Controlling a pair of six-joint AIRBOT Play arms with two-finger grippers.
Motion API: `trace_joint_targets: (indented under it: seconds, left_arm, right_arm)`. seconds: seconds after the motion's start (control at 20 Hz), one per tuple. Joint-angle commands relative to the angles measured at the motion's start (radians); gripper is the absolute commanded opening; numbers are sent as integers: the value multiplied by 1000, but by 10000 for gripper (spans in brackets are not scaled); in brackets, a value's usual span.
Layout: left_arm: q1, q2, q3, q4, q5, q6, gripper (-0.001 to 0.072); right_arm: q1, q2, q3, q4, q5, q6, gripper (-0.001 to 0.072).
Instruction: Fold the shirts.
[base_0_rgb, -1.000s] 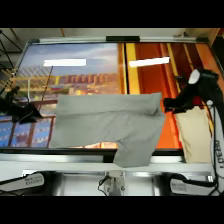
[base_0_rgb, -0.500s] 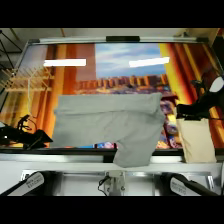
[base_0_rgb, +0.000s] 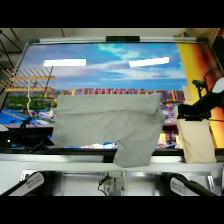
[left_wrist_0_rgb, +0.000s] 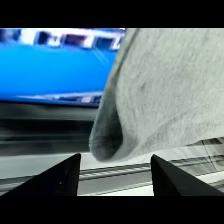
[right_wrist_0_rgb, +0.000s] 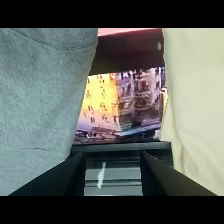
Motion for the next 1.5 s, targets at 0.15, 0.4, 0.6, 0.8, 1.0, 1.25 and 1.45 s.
trace_joint_targets:
  seconds: [0.15,0.4,0.6,0.8,1.0,1.25,1.45]
  left_arm:
    - [0,-11,-73,-90,131,-23,436]
    - [0,-11,-76,-94,140,-55,33]
    - [0,-10,-76,-94,128,-47,33]
    - [0,-9,-76,-95,119,-37,32]
    - [0,-8,-76,-95,98,-36,32]
    - [0,-6,-76,-95,102,-36,32]
    - [0,-6,-68,-95,120,-32,32]
  right_arm:
    - [0,1,0,7,13,1,464]
    - [3,24,-46,49,11,19,454]
    - [3,158,-384,192,-66,14,465]
    - [81,212,-629,232,-161,4,464]
    - [212,211,-713,235,-277,86,463]
    - [281,211,-758,299,-359,128,437]
    - [303,212,-766,336,-350,149,110]
